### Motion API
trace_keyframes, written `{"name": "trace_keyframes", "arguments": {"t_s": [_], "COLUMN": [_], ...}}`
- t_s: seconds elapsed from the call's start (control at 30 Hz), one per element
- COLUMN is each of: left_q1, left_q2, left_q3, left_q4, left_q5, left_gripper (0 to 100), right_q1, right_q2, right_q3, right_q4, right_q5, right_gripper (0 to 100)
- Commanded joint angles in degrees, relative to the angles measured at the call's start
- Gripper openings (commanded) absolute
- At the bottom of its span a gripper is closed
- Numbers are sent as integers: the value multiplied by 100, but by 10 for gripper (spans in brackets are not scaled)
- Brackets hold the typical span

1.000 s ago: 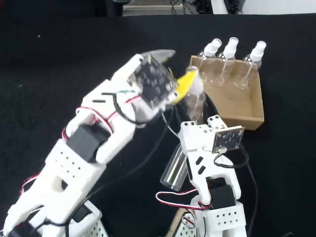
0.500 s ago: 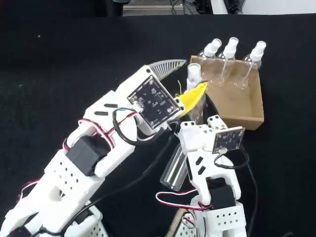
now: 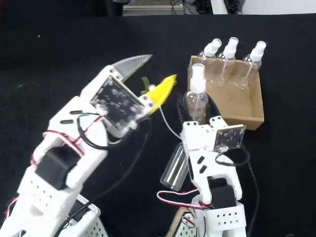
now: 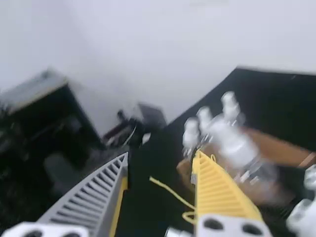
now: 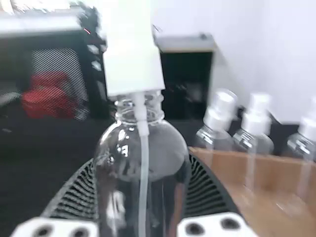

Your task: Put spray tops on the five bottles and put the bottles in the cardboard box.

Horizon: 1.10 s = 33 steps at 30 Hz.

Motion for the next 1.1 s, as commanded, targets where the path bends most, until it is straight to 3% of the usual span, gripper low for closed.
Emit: {"name": "trace_keyframes", "arguments": {"t_s": [0.0, 0.17, 0.37, 0.53, 0.7, 0.9, 1.07], "left_q1": [-840, -1437, -1279, -1156, -1121, -1138, -1156], "left_q2": [-431, -1011, -1697, -2040, -2189, -2198, -2198], "left_q3": [901, 3002, 5719, 7090, 7363, 7363, 7363], "left_q4": [343, -316, -2470, -4088, -4158, -3859, -3754], "left_q5": [18, 44, 62, 62, 70, 905, 1020], "left_gripper": [205, 205, 205, 205, 205, 205, 205], "right_q1": [695, 1758, 3200, 3727, 4281, 4738, 5090], "right_q2": [-549, -541, -453, 514, 2158, 4347, 6290], "right_q3": [-708, -1235, -1569, -1578, -1552, -1657, -2070], "right_q4": [624, 976, 396, -668, -2092, -4141, -5626], "right_q5": [-35, 9, 26, 879, 1020, 967, 967], "right_gripper": [11, 11, 11, 11, 11, 11, 11]}}
